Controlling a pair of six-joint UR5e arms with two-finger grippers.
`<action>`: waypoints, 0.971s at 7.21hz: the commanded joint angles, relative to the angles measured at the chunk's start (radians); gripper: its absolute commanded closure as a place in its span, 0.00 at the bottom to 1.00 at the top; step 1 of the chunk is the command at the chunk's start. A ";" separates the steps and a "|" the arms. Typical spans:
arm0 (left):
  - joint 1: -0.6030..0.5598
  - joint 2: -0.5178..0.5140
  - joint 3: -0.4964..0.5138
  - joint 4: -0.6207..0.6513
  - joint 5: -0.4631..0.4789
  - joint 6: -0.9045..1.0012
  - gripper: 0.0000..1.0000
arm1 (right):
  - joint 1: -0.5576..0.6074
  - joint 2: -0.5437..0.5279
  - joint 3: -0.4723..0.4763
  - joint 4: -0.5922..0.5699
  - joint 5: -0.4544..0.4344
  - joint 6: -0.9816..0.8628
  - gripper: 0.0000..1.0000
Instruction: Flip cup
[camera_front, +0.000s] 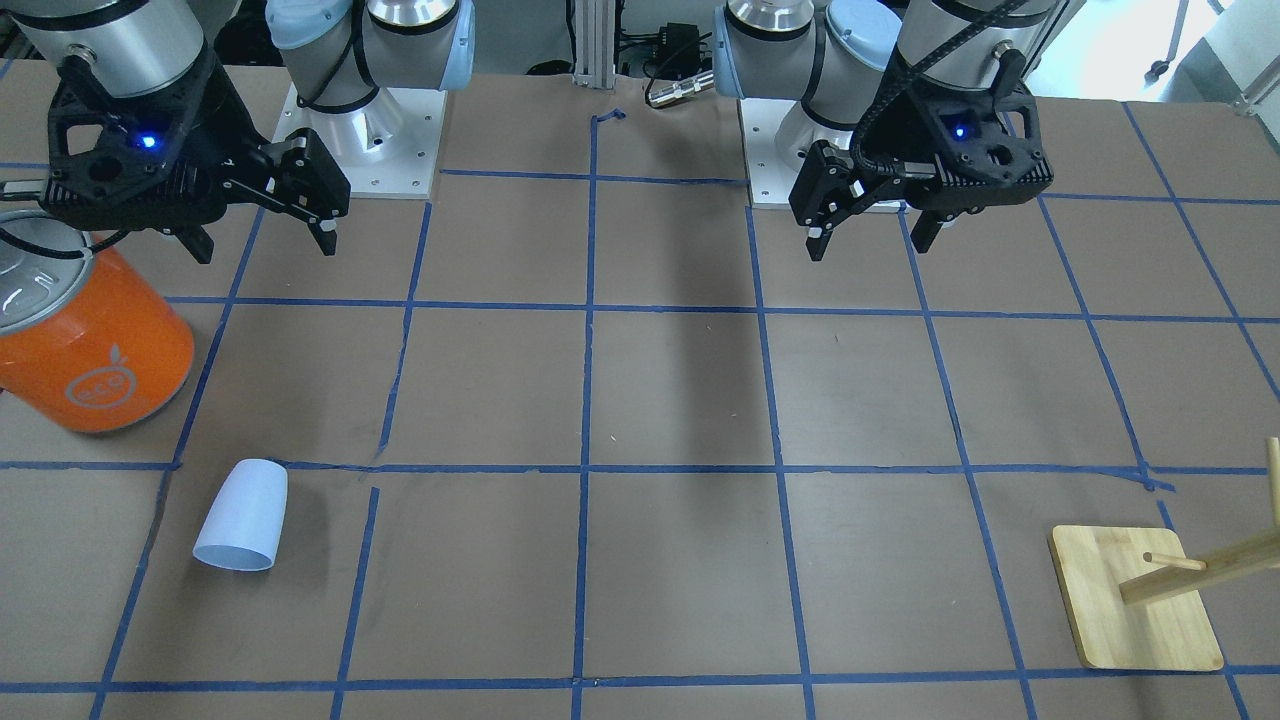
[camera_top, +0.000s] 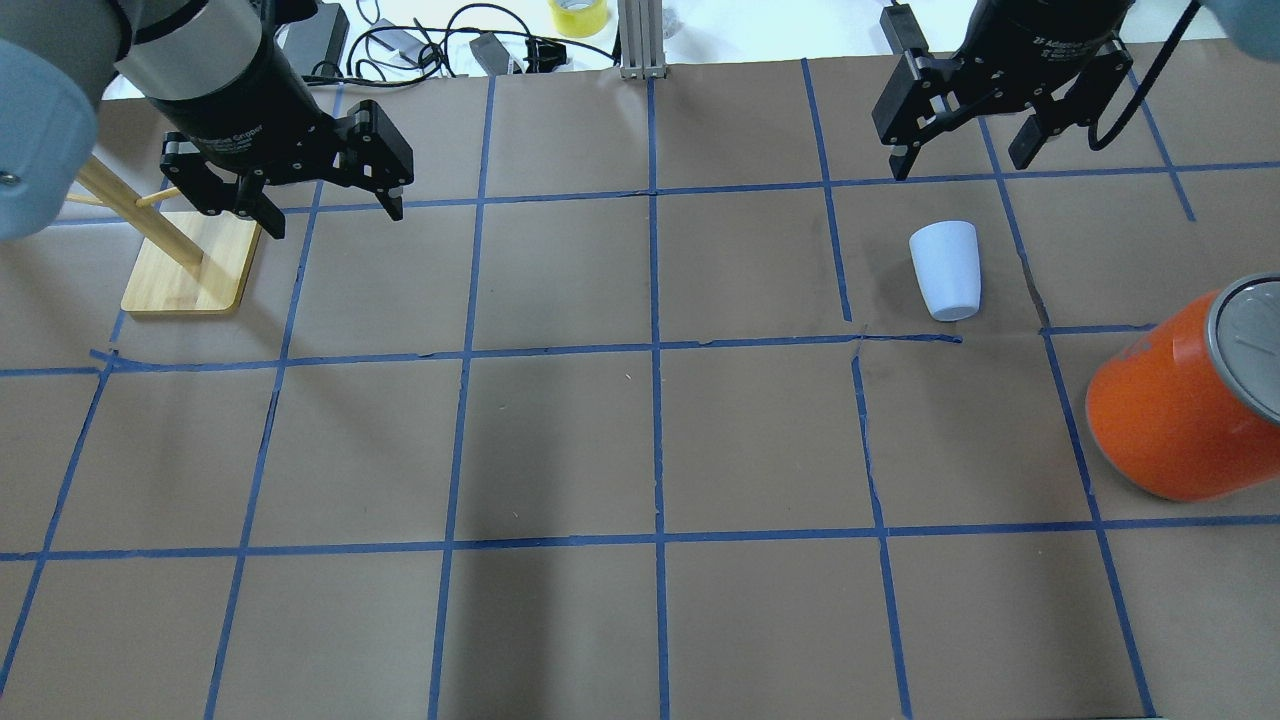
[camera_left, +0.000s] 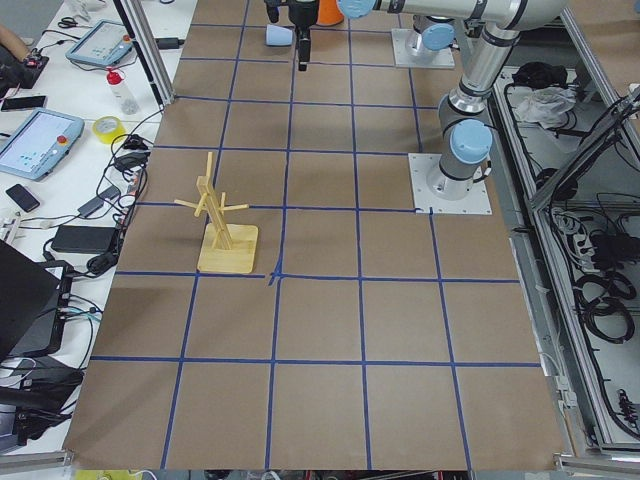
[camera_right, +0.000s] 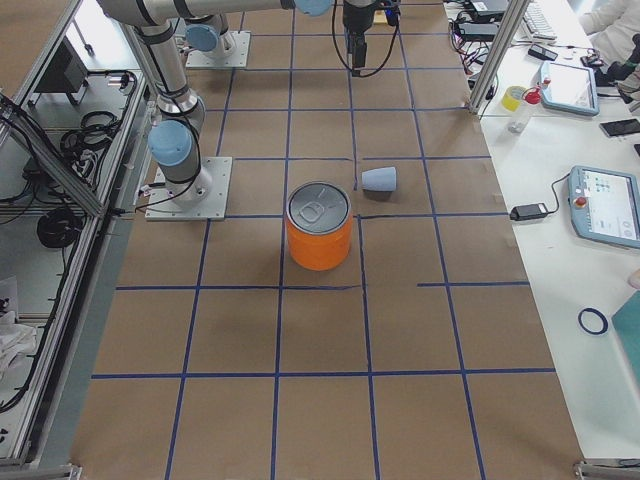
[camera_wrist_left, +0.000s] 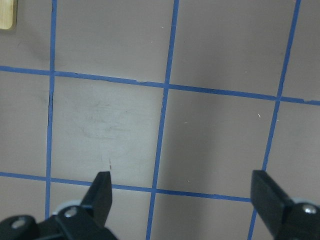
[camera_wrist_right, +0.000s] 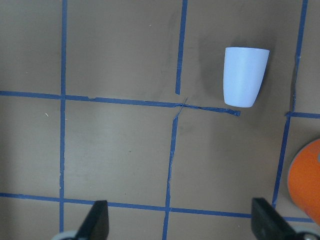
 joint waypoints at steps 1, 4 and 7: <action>0.000 0.000 0.000 0.000 0.001 0.000 0.00 | 0.001 0.004 0.001 -0.002 0.057 0.007 0.00; 0.000 0.000 0.000 0.000 -0.001 0.000 0.00 | -0.001 0.023 0.007 0.007 0.028 0.027 0.00; 0.000 0.000 0.000 0.000 0.001 0.000 0.00 | 0.001 0.024 0.009 -0.005 -0.038 0.037 0.00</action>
